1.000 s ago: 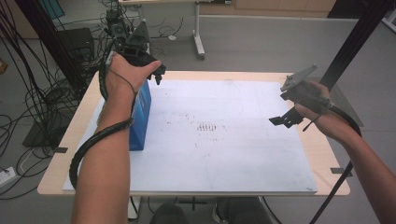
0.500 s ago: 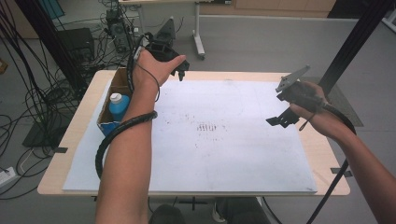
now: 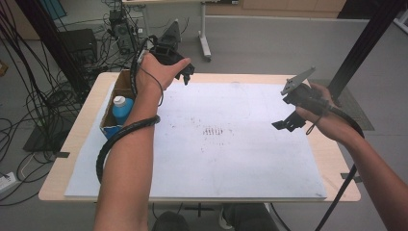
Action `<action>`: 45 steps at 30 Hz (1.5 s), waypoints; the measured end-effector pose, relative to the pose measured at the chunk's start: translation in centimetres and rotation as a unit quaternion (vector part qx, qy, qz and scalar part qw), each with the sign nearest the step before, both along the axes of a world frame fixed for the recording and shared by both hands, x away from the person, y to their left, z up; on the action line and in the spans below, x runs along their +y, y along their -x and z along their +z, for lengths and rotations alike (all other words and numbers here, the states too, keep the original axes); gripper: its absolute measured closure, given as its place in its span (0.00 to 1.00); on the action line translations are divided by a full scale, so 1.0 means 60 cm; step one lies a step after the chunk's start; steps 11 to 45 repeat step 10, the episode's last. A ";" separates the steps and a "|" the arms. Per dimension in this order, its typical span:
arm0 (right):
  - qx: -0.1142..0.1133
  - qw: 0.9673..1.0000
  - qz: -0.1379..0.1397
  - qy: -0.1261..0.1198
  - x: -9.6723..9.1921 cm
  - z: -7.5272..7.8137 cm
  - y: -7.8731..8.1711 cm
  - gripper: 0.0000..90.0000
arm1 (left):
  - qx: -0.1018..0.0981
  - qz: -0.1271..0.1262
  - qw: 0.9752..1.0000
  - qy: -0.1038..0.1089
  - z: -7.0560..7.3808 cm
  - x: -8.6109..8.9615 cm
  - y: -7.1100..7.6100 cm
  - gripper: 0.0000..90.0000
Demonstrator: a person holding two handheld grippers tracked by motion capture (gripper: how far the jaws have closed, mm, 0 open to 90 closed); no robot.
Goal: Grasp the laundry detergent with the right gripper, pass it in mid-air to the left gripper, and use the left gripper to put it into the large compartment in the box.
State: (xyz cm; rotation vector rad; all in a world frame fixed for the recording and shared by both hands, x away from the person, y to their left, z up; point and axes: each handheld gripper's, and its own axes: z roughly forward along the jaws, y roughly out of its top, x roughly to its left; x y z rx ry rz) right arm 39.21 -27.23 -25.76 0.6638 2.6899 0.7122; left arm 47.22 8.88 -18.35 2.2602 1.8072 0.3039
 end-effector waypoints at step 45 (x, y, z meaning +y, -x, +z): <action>0.000 1.000 -0.002 0.005 -0.001 -0.002 0.007 0.00 | 0.004 -0.003 1.000 0.001 -0.007 0.006 0.006 0.07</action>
